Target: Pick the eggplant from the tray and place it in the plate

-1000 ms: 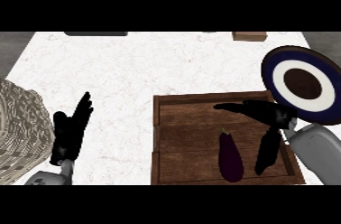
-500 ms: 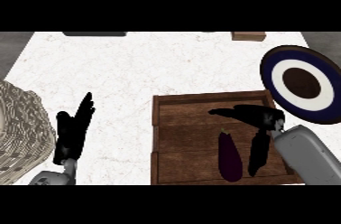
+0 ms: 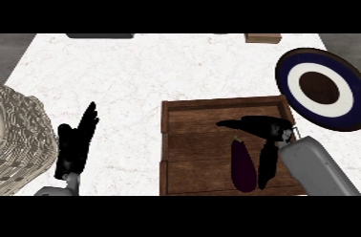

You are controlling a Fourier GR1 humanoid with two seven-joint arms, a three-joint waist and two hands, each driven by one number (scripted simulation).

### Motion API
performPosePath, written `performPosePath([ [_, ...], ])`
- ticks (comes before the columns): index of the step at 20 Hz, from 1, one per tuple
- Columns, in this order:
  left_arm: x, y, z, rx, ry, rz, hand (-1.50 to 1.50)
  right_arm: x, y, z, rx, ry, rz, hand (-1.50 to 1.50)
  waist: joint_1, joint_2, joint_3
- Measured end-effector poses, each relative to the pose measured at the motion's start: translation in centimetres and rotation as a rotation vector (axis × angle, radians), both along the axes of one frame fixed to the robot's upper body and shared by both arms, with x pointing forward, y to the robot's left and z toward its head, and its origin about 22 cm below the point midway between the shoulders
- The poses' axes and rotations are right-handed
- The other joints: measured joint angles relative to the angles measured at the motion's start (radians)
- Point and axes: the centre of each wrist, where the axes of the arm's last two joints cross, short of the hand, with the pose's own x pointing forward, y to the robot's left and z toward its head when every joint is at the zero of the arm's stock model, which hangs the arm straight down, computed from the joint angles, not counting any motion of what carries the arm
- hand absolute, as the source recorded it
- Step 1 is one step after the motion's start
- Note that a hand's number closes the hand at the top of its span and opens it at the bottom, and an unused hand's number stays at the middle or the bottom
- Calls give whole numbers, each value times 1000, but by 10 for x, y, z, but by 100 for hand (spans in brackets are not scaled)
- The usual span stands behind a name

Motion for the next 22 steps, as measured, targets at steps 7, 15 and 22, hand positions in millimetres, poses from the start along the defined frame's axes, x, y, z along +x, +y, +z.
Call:
performPosePath([
  [7,8,2,10,-6,-4,-6,0,-5,3,-17,-5,4,10,-150,-1,-3,-1],
  [15,2,6,6,3,-2,-8,0,0,4,-20,1,-97,41,150,0,-7,-6],
  [22,6,2,14,5,-8,-8,0,5,1,-26,-18,-273,-38,150,7,-5,-2],
])
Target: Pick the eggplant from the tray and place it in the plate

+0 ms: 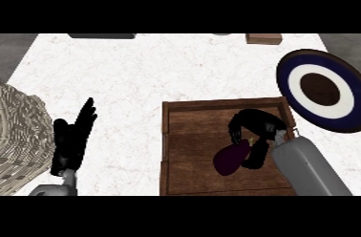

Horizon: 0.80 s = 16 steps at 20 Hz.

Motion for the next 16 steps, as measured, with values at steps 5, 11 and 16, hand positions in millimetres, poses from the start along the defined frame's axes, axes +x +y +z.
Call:
performPosePath([
  [5,3,-1,2,-3,-3,-4,0,21,-21,15,-125,-313,-305,150,5,11,3],
  [11,5,-9,-1,-10,0,-10,0,34,-25,20,-198,-667,-524,150,8,13,4],
  [16,3,-2,-4,-7,5,4,0,36,-22,31,-137,-898,-628,150,-5,7,3],
])
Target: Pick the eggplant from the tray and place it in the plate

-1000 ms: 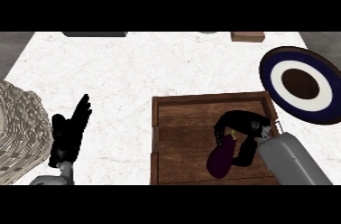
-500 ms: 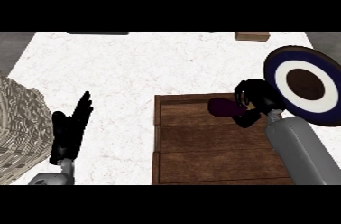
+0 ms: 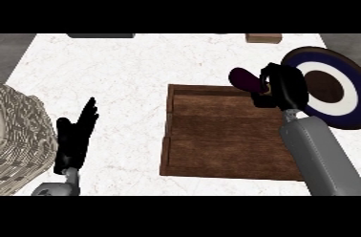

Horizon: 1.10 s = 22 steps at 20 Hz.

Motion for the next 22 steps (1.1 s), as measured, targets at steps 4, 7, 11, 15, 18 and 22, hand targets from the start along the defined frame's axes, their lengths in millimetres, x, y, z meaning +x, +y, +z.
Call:
performPosePath([
  [4,-6,-3,-2,1,1,1,0,-1,-10,20,7,-181,-91,150,-6,-4,0],
  [7,-8,-4,-3,4,0,8,0,-2,-19,35,23,-244,-162,150,-7,-4,-1],
  [11,-4,-2,-2,3,-2,4,0,3,-41,45,51,-273,-248,150,-5,-2,-1],
  [15,-6,6,-8,11,-1,0,0,12,-64,52,70,-271,-303,150,-3,-1,-1],
  [18,-2,5,-5,13,-10,4,0,21,-83,45,72,-254,-342,150,1,0,-1],
  [22,-2,-2,-6,5,-11,-2,0,29,-116,42,65,-224,-373,150,6,2,0],
])
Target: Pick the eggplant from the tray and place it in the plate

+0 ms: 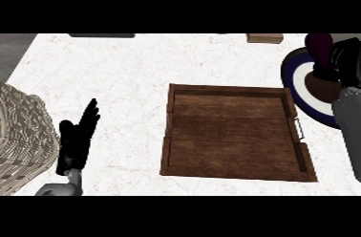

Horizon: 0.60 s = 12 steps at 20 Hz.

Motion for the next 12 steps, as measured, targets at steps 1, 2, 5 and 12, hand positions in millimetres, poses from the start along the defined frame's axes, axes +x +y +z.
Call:
performPosePath([
  [1,3,2,0,-1,5,-2,0,1,-4,-4,-1,9,-6,150,0,0,0],
  [2,1,1,0,-2,6,-9,0,1,-12,-9,1,27,-17,150,3,1,0],
  [5,2,1,6,-1,5,-15,0,4,-24,-15,20,100,-30,150,7,2,0],
  [12,3,-6,4,-7,-1,-27,0,-2,-62,-26,123,324,-15,-150,18,7,1],
])
